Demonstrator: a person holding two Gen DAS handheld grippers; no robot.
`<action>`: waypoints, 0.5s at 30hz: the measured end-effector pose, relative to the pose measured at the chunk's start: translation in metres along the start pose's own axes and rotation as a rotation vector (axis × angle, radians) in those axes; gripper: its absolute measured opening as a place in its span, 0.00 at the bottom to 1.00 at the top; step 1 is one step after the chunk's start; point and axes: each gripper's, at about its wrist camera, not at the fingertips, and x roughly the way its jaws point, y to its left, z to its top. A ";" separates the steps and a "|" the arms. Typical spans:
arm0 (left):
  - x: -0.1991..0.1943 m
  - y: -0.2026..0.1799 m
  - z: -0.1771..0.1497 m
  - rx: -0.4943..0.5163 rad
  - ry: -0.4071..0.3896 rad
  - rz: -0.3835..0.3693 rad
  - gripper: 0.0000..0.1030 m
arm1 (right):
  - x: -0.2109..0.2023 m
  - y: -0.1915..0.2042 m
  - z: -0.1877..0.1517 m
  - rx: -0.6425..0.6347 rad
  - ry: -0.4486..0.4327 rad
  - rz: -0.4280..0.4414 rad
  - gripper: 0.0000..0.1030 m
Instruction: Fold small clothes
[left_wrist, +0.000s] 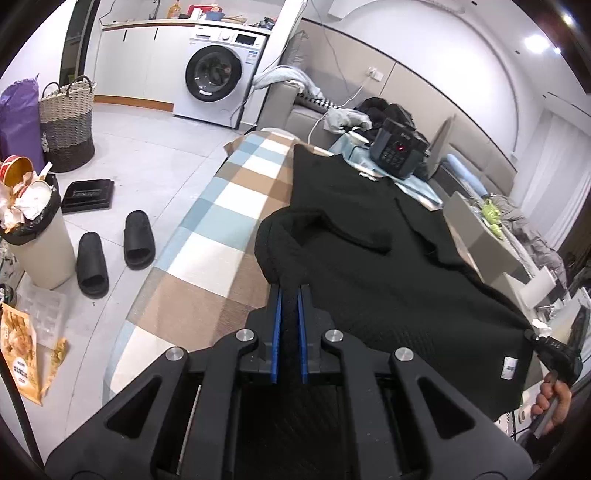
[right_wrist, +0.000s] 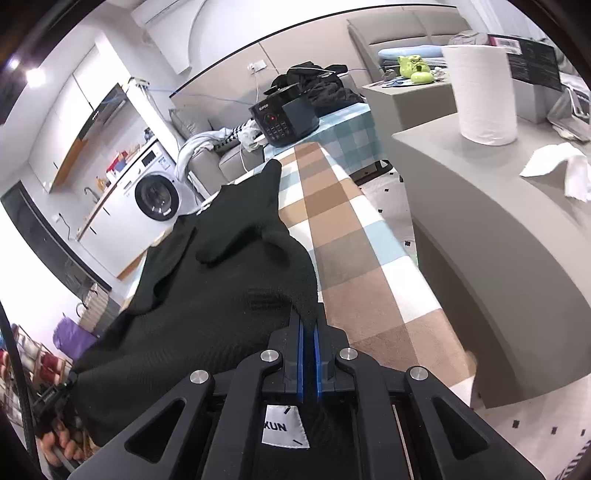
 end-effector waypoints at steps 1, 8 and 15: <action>-0.003 -0.001 -0.001 0.003 -0.003 -0.001 0.05 | -0.003 0.001 0.000 0.002 -0.009 0.014 0.04; -0.010 -0.004 0.015 -0.018 -0.051 -0.013 0.05 | -0.008 0.022 0.021 -0.017 -0.085 0.052 0.04; 0.042 -0.002 0.062 -0.046 -0.070 -0.009 0.05 | 0.046 0.041 0.060 0.005 -0.061 -0.028 0.04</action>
